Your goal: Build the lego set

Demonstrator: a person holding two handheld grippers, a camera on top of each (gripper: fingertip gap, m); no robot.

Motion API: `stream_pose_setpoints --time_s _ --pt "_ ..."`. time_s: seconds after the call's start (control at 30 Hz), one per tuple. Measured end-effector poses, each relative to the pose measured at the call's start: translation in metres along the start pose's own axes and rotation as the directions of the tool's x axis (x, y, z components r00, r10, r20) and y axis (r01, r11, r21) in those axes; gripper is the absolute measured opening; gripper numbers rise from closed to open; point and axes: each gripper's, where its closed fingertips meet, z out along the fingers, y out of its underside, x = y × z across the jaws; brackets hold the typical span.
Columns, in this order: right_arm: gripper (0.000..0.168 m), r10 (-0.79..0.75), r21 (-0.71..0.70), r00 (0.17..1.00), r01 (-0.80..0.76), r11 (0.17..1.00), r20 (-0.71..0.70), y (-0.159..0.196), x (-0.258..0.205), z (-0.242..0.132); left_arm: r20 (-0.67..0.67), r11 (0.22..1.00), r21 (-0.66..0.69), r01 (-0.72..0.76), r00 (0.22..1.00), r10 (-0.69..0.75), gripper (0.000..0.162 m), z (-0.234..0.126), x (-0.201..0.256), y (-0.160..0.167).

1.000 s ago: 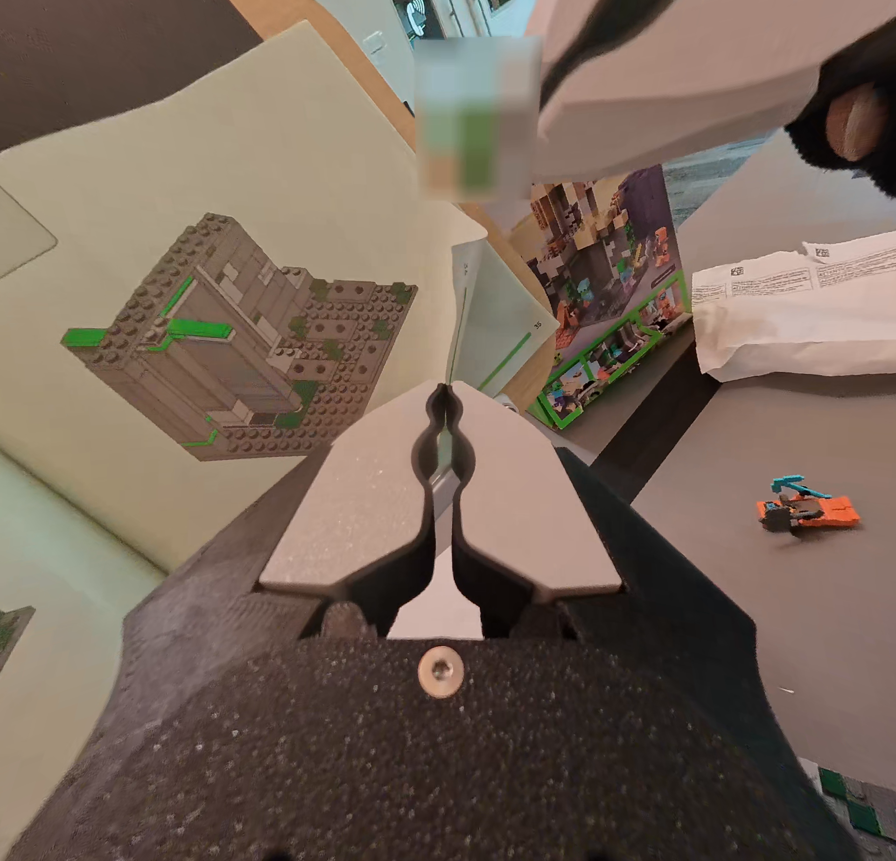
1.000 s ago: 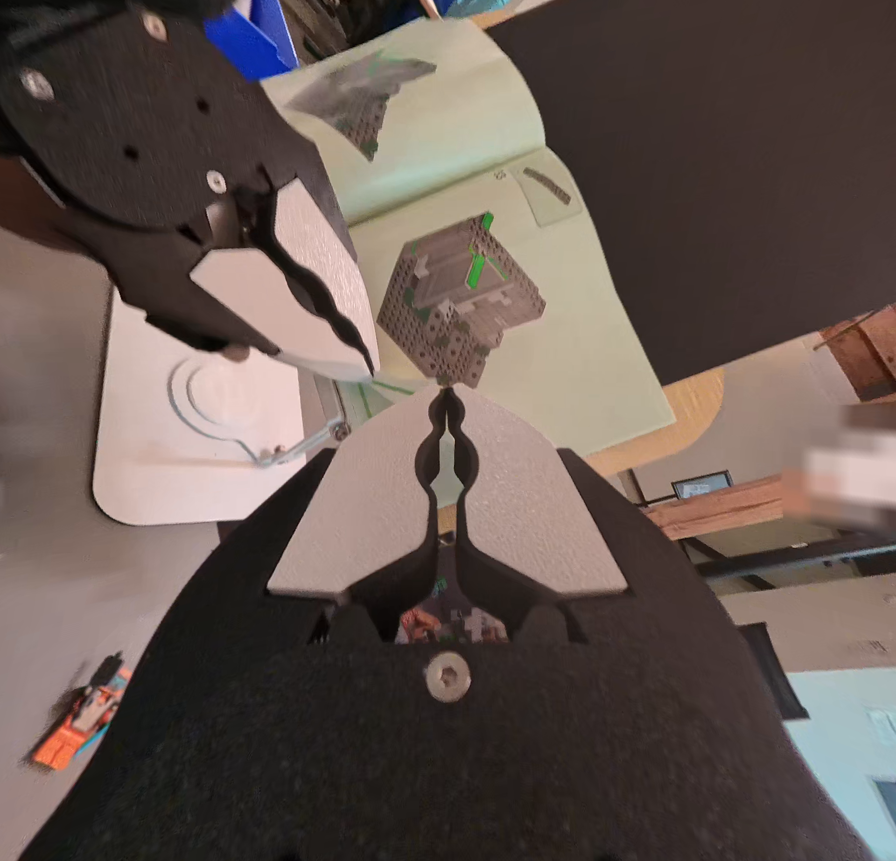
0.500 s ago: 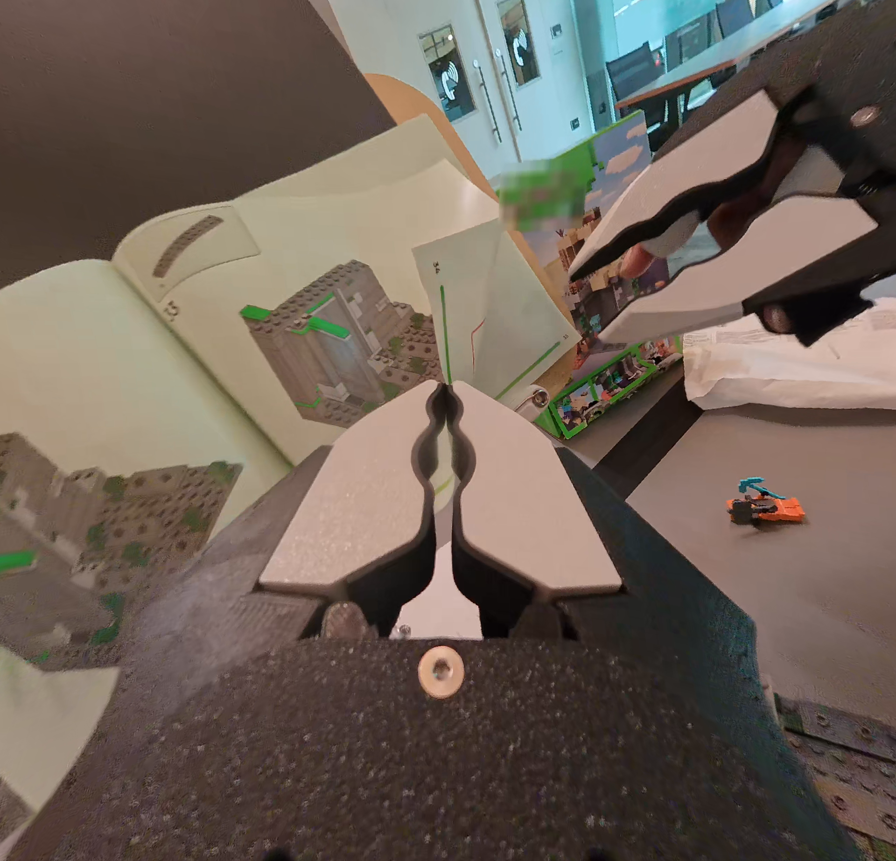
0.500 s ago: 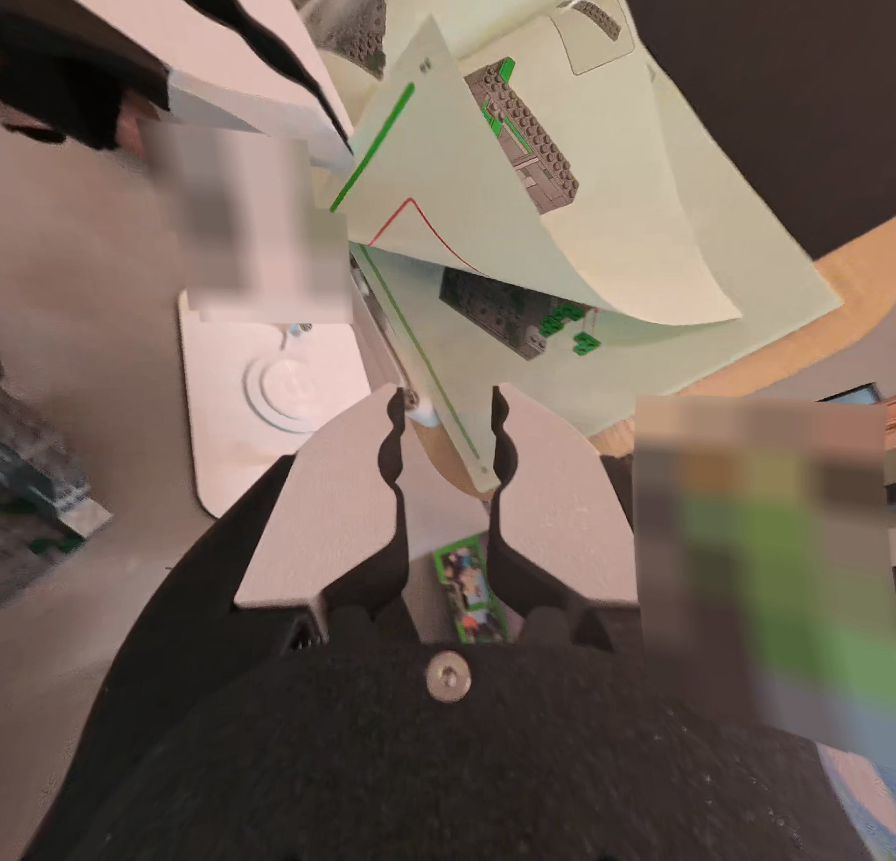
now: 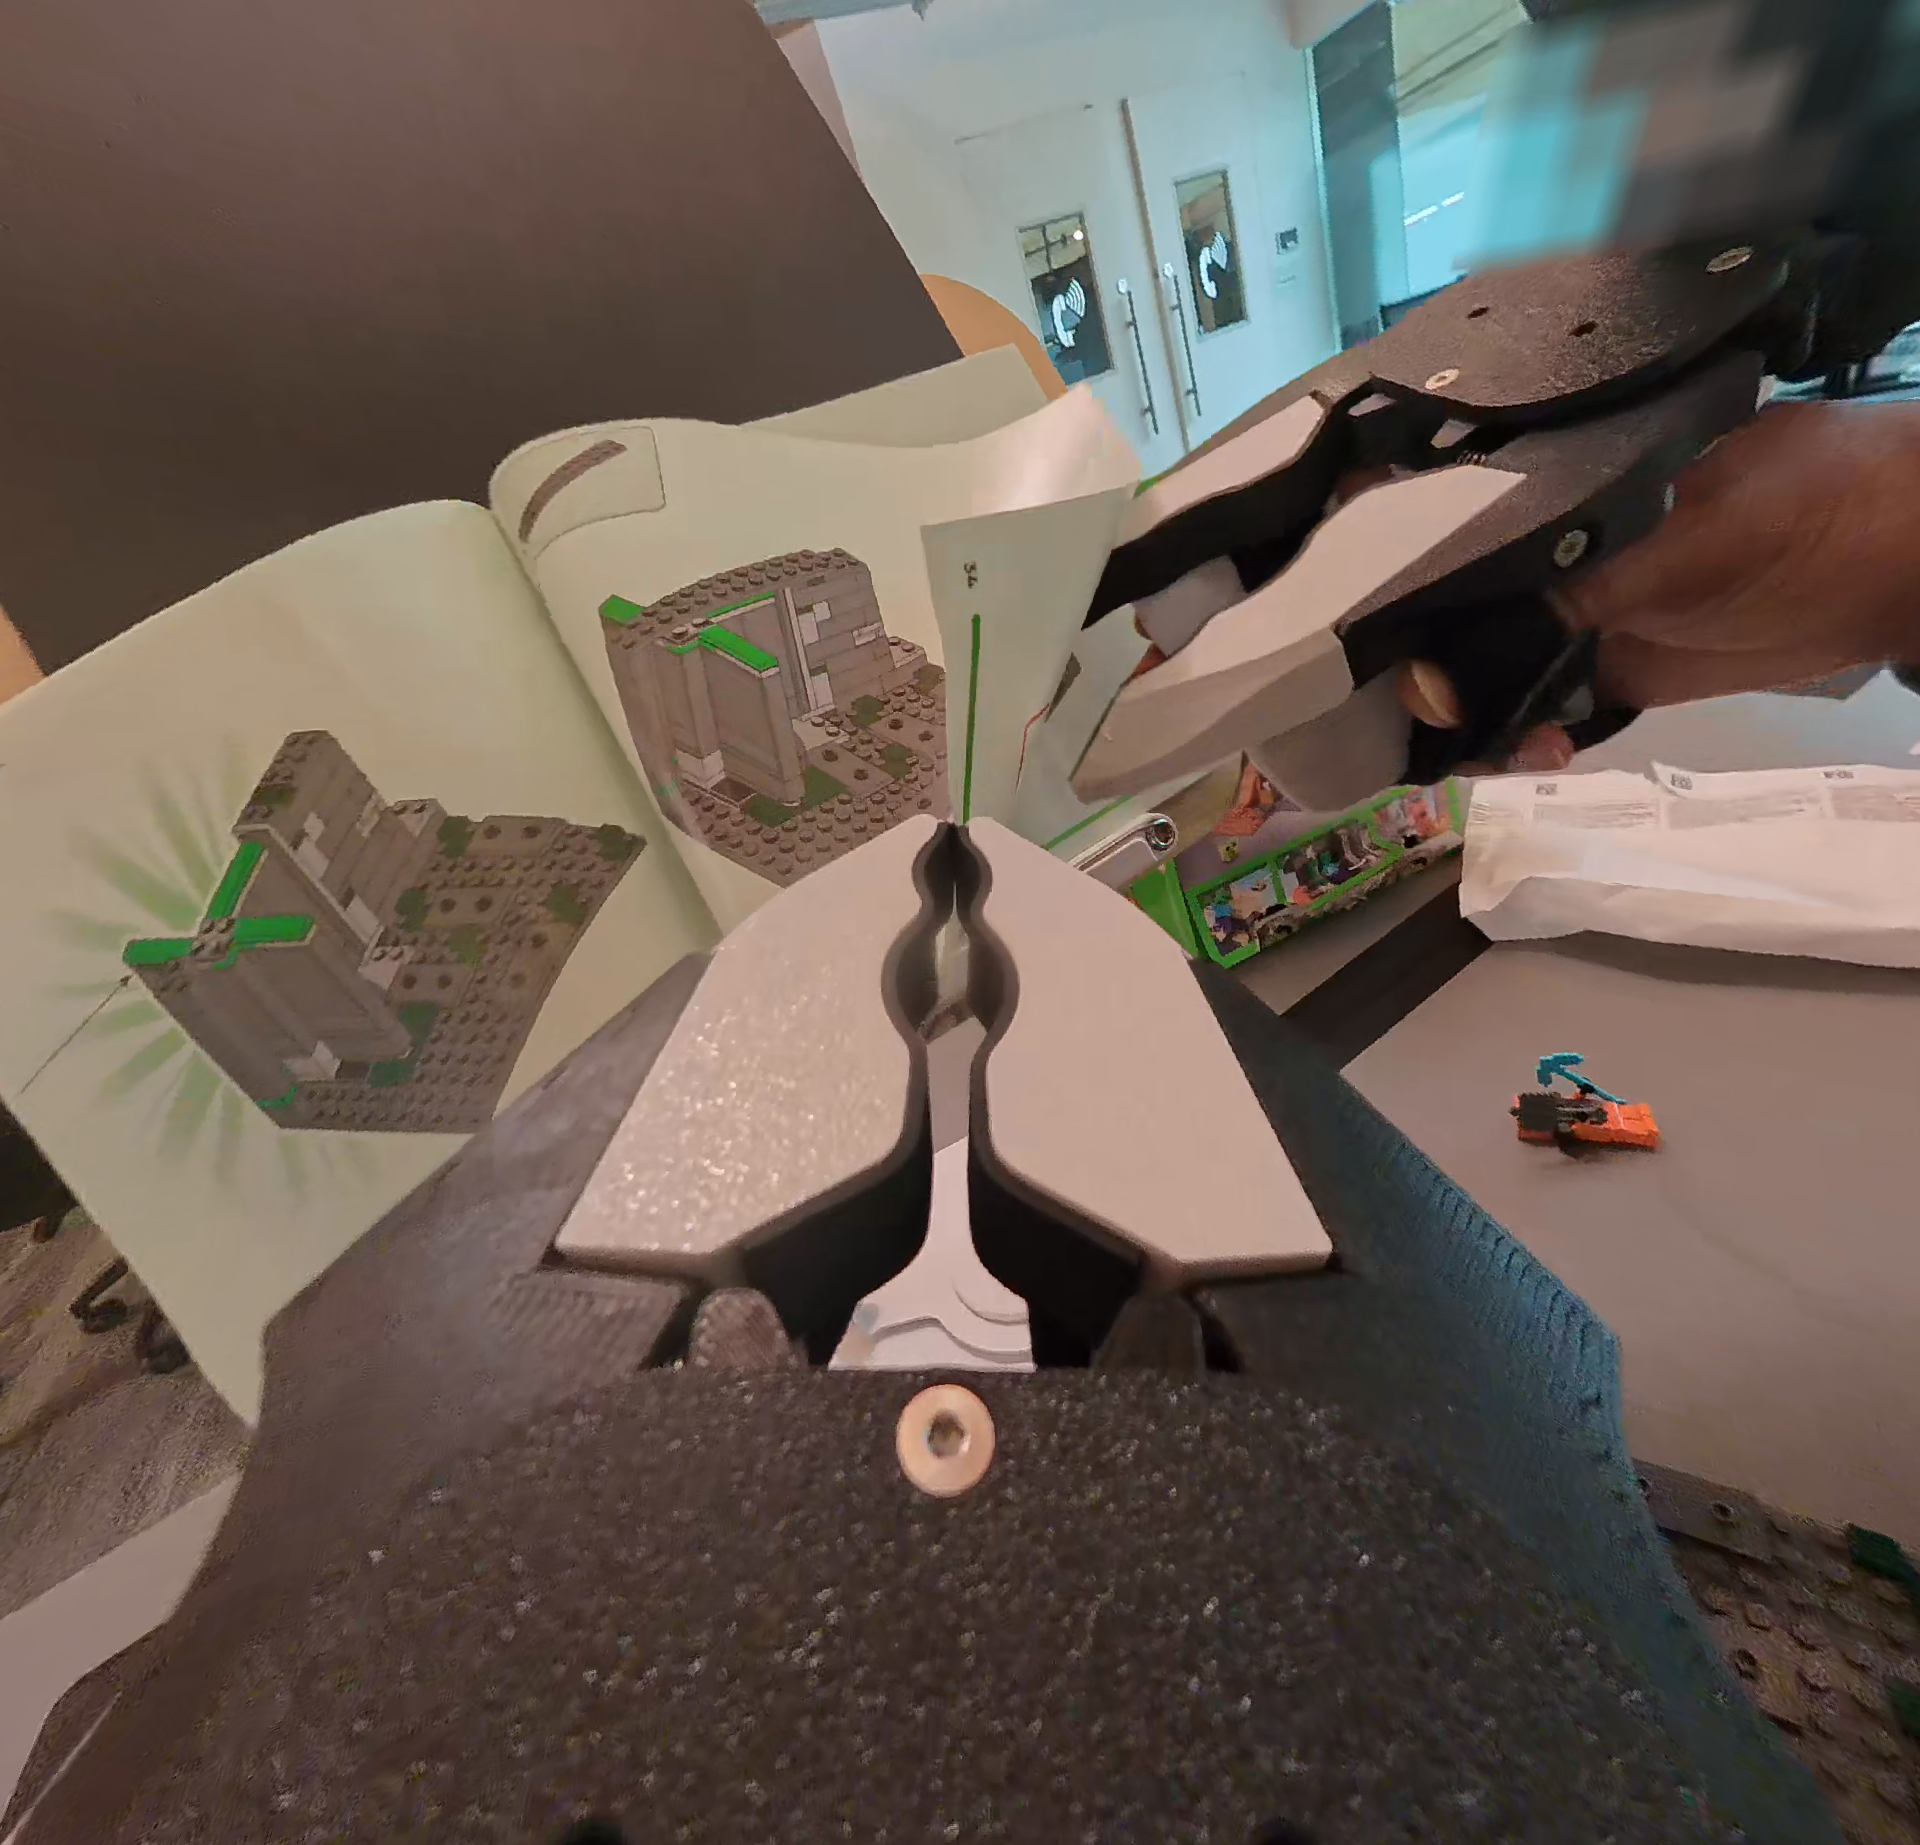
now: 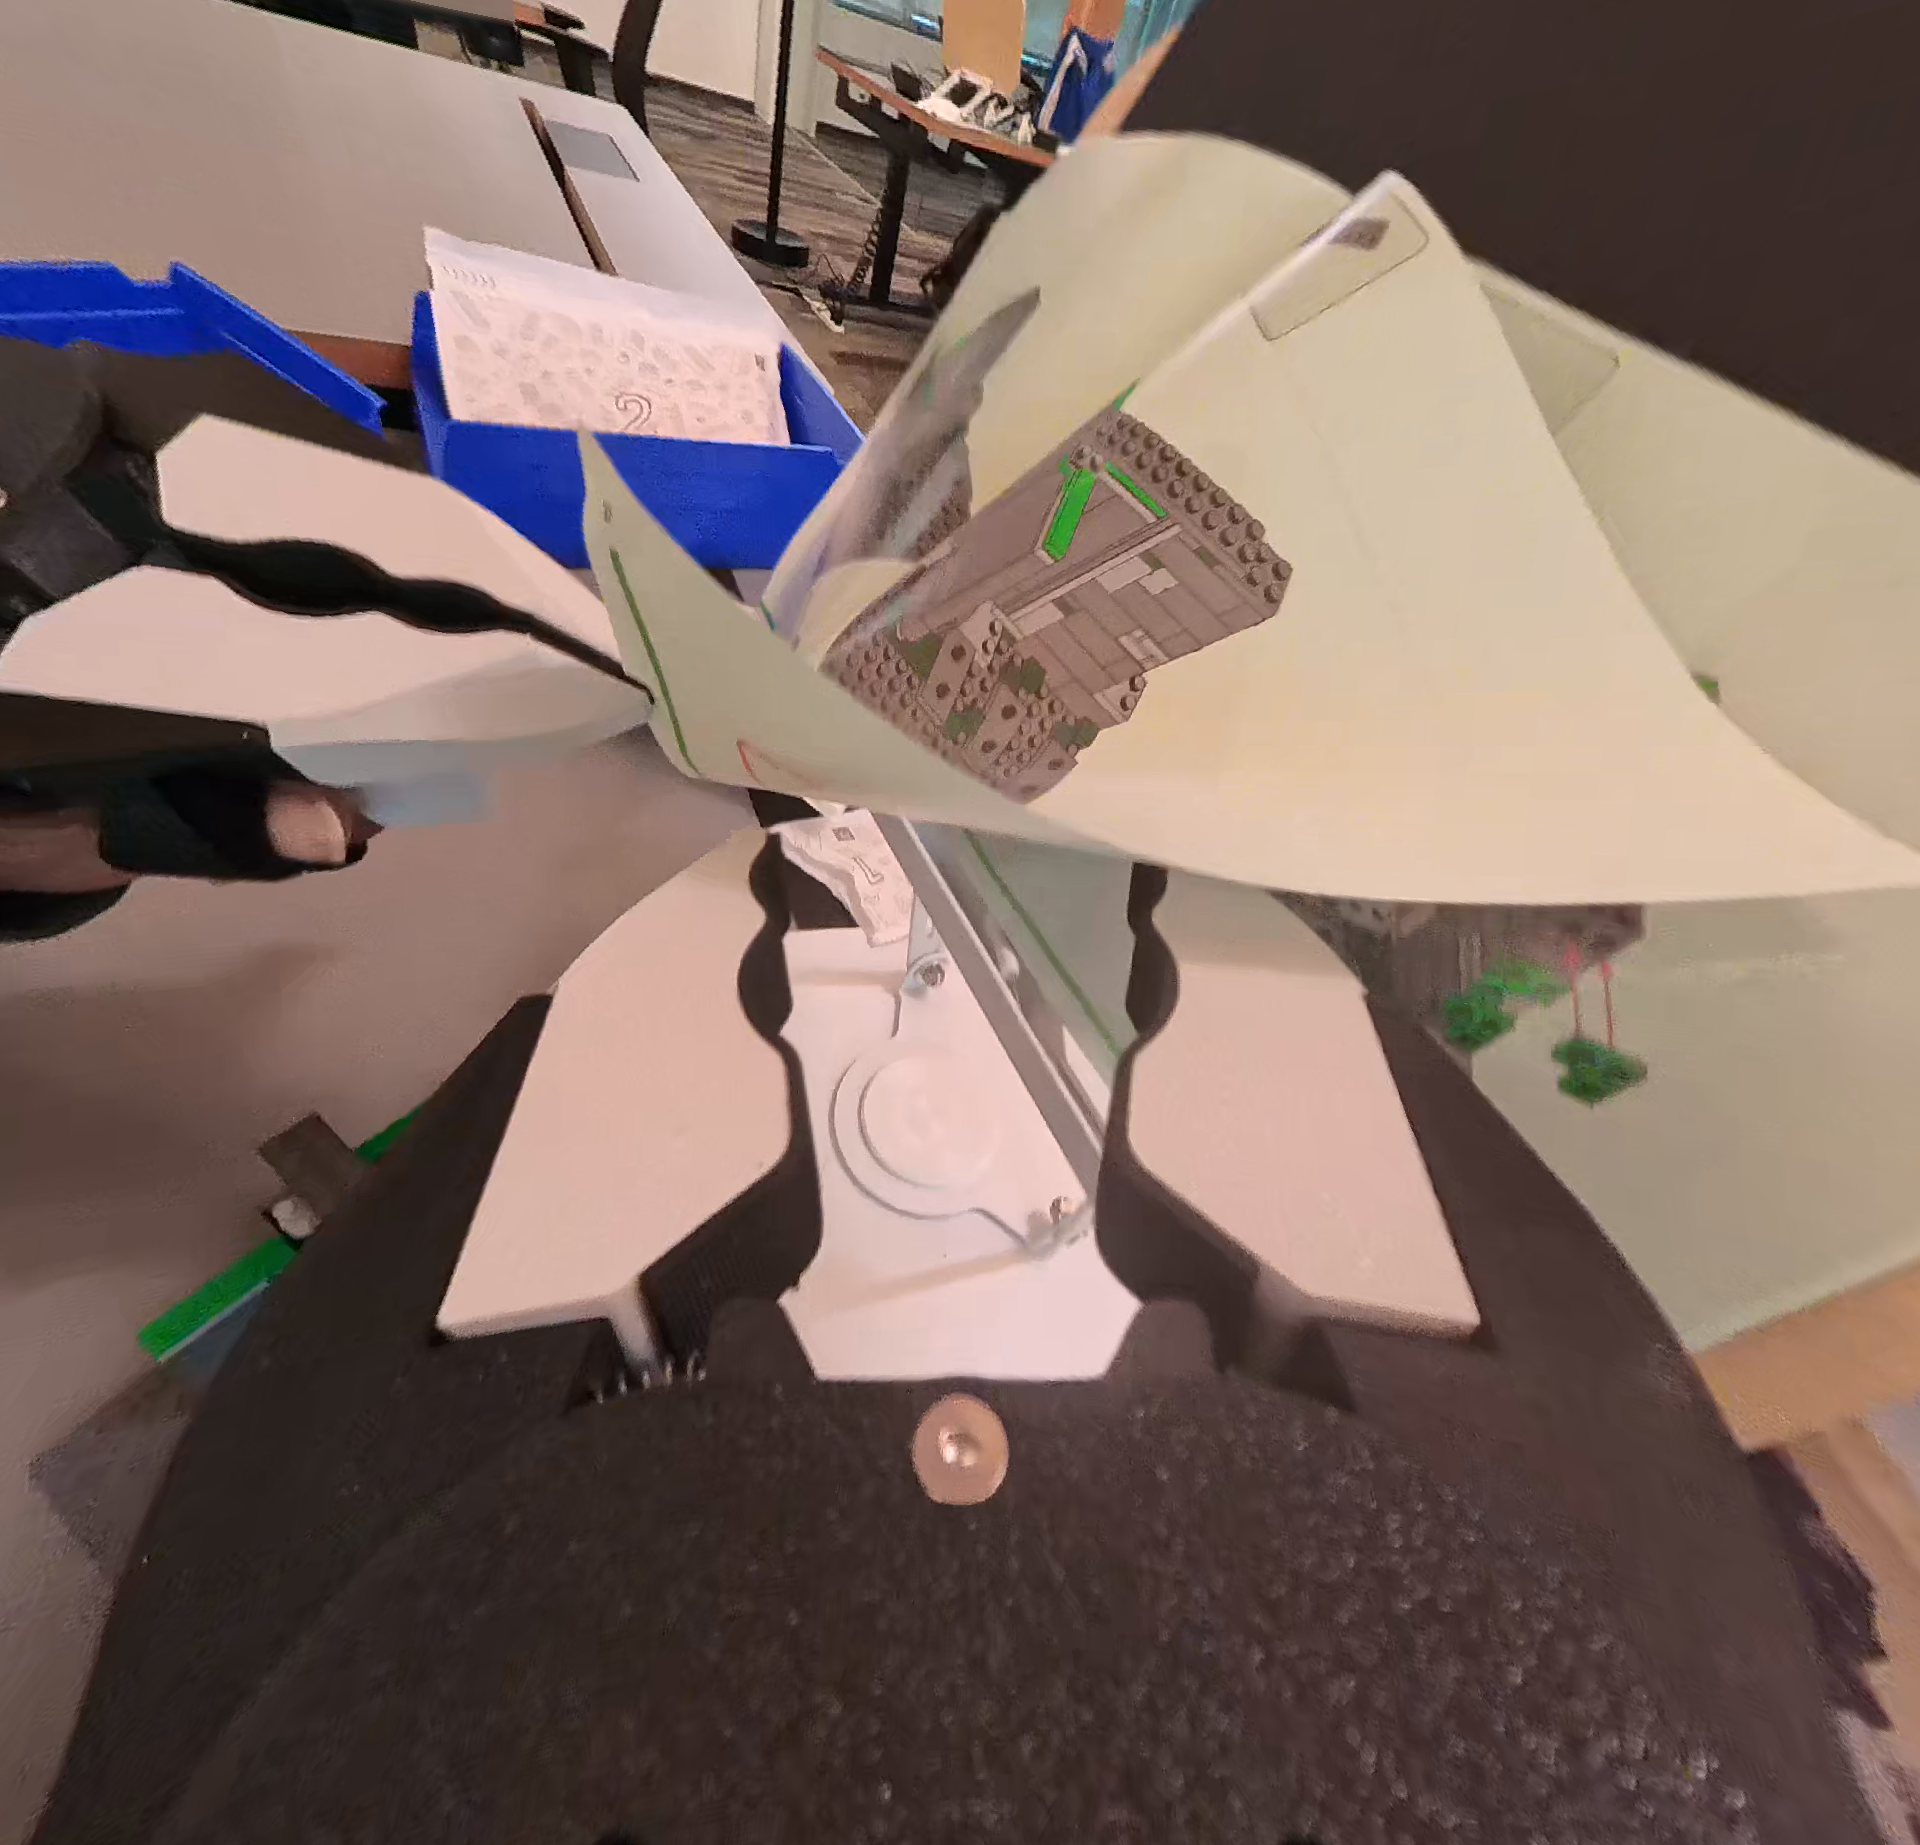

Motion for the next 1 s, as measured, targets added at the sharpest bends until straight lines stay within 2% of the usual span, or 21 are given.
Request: stream_pose_setpoints --time_s 0.3,0.53,0.73,0.9,1.0 --pt "0.061 -0.080 0.005 0.996 0.080 0.997 0.032 -0.031 -0.016 0.028 0.046 0.999 0.010 0.050 0.998 -0.051 0.000 -0.025 -0.023 0.008" --pt "0.059 -0.115 0.010 0.993 0.115 0.993 0.037 -0.046 -0.024 0.045 0.065 0.999 0.007 0.044 0.997 -0.044 0.009 -0.041 -0.045 0.012" --pt "0.058 -0.114 0.011 0.993 0.114 0.993 0.034 -0.047 -0.027 0.050 0.050 0.998 0.029 0.051 0.997 -0.052 0.009 -0.046 -0.051 0.006" --pt "0.058 -0.105 0.009 0.994 0.104 0.994 0.022 -0.040 -0.025 0.044 -0.016 0.997 0.065 0.050 0.999 -0.049 0.016 -0.045 -0.034 0.003" --pt "0.058 -0.093 0.003 0.995 0.093 0.996 0.023 -0.034 -0.023 0.040 -0.008 0.996 0.085 0.024 1.000 -0.024 0.019 -0.044 -0.032 0.000"
